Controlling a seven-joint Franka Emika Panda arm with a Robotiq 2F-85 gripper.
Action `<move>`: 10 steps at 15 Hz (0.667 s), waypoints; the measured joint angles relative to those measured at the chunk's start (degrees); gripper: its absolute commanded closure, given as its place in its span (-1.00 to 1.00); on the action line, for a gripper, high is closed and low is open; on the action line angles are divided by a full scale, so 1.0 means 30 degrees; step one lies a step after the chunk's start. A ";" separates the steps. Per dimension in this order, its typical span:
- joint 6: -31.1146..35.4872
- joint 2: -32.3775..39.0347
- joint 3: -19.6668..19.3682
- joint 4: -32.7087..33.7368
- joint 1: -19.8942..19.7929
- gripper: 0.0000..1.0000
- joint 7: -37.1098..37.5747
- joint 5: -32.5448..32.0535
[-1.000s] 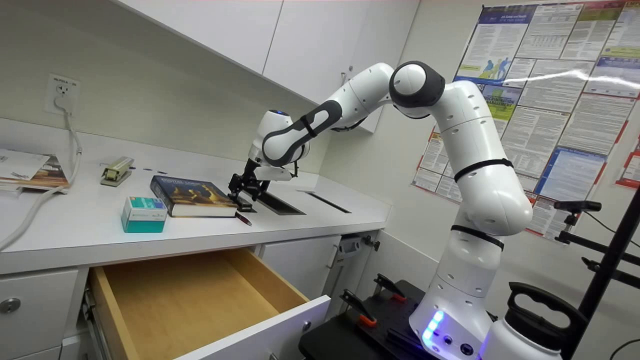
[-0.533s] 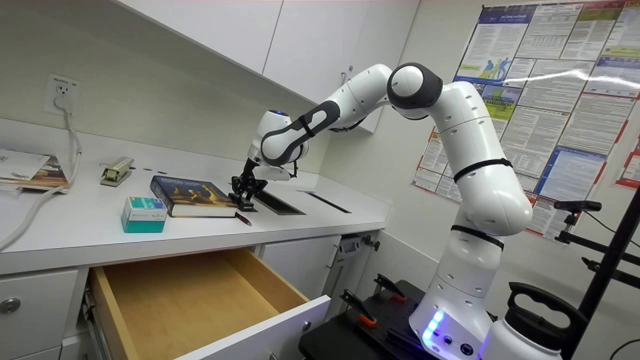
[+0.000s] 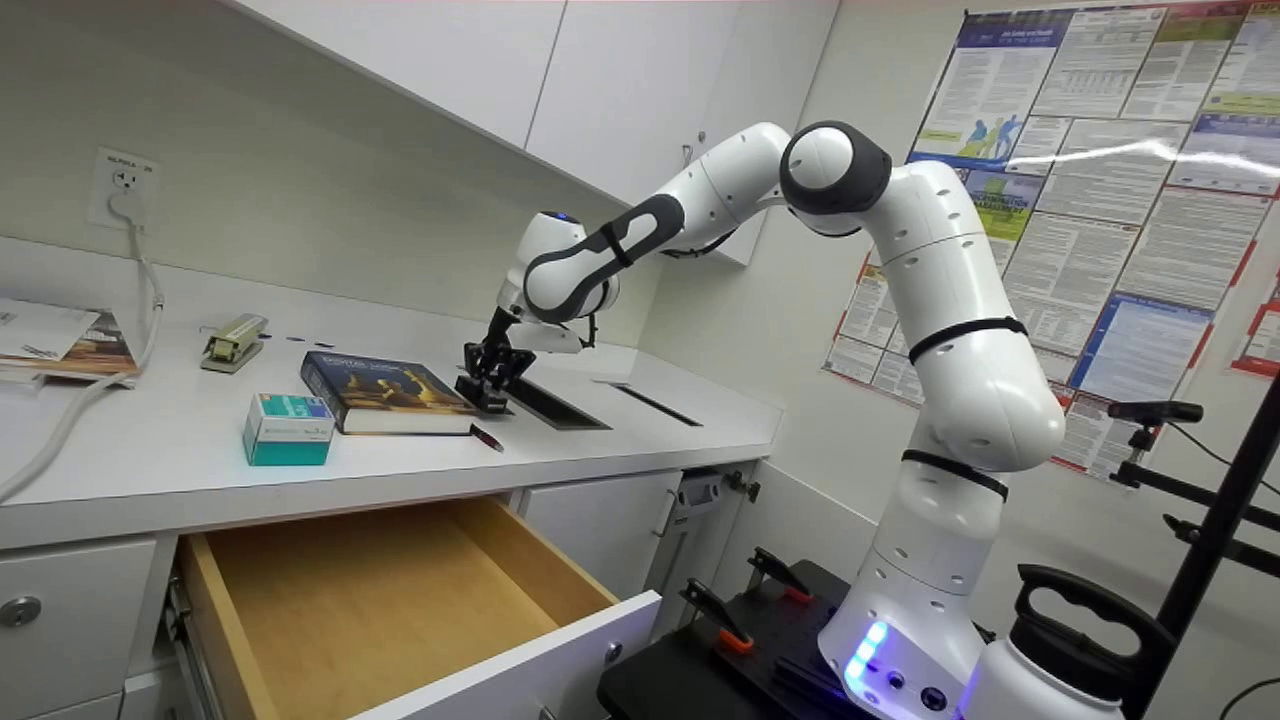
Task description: Put the black box in the open drawer
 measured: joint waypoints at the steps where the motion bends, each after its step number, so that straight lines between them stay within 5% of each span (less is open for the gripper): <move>1: -0.0063 -0.0429 0.0046 -0.0193 0.0001 0.76 -0.0205 0.0023; 10: -0.8093 -0.8754 0.2501 -0.5234 -0.0676 0.76 -0.6650 0.1416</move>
